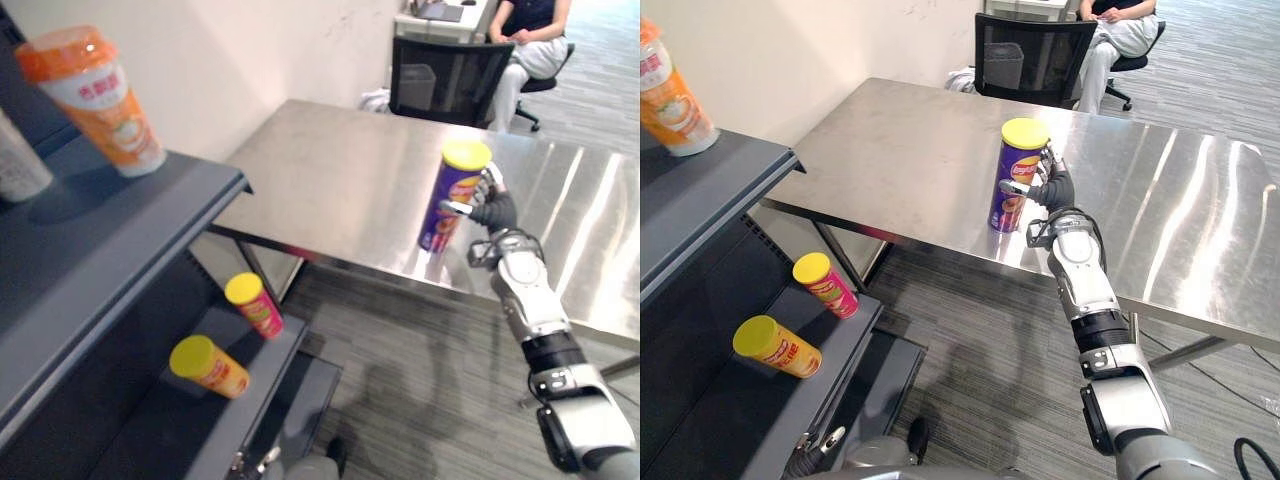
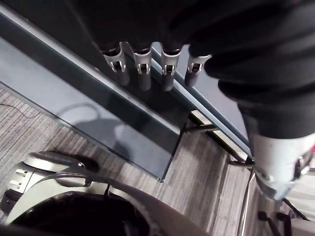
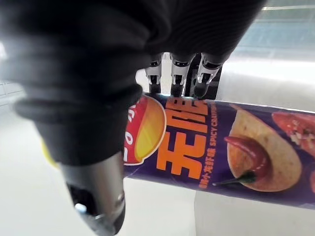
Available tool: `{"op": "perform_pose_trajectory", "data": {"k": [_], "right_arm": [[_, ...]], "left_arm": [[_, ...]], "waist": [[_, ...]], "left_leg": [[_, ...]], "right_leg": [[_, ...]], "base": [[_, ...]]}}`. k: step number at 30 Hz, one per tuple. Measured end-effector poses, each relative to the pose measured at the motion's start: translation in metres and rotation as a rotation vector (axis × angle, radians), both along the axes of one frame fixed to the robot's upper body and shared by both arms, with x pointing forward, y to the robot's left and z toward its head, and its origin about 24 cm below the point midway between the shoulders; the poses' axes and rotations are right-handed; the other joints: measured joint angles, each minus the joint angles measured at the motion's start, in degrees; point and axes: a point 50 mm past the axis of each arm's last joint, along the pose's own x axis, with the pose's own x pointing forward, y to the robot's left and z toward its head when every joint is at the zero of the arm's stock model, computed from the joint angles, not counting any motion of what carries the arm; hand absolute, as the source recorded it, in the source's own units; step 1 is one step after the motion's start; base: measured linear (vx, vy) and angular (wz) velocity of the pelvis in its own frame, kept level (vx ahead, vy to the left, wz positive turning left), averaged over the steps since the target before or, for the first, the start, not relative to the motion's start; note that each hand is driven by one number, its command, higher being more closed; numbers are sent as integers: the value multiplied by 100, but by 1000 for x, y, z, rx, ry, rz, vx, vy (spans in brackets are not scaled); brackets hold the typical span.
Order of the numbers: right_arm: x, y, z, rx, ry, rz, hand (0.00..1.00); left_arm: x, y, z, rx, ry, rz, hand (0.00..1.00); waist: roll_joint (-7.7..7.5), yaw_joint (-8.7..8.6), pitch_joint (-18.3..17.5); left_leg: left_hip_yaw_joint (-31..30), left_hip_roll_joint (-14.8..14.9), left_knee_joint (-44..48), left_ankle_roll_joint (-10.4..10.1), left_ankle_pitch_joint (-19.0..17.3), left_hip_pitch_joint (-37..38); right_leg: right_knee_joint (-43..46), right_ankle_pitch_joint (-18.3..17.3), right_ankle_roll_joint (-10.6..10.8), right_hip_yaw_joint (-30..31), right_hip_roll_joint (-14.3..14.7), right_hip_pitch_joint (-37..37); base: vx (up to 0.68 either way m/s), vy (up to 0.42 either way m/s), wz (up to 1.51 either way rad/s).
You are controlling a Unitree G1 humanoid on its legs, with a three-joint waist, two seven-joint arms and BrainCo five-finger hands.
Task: Put the gum and the chips on the shelf.
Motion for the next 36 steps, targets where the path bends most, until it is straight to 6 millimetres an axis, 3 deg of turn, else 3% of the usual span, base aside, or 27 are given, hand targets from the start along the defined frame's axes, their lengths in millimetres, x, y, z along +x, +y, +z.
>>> {"op": "perform_pose_trajectory", "data": {"k": [4, 9, 10, 36], "right_arm": [[2, -2, 6, -5, -15, -13, 0], [8, -6, 9, -13, -5, -32, 0], [9, -7, 9, -14, 3, -38, 100], [11, -7, 5, 2, 5, -56, 100]], "left_arm": [[1, 0, 0, 3, 3, -20, 0], [0, 0, 0, 4, 3, -22, 0], [1, 1, 0, 5, 3, -28, 0], [3, -1, 1, 5, -4, -64, 0]], "waist": [[-2, 112, 1], [-12, 129, 17], [-14, 136, 18], [12, 139, 66]], "left_leg": [[-12, 26, 7, -13, 8, 0], [-49, 23, 7, -18, 38, -48], [-64, 21, 7, -18, 45, -58], [-39, 3, -5, -31, 80, -99]], "right_leg": [[73, -40, -10, -5, -2, -15], [222, -104, -5, -29, -45, -101], [227, -105, -5, -44, -47, -104], [488, -225, -14, 33, -129, -286]], "base": [[0, 0, 0], [-1, -1, 2], [0, -3, 7], [0, -1, 0]]}}
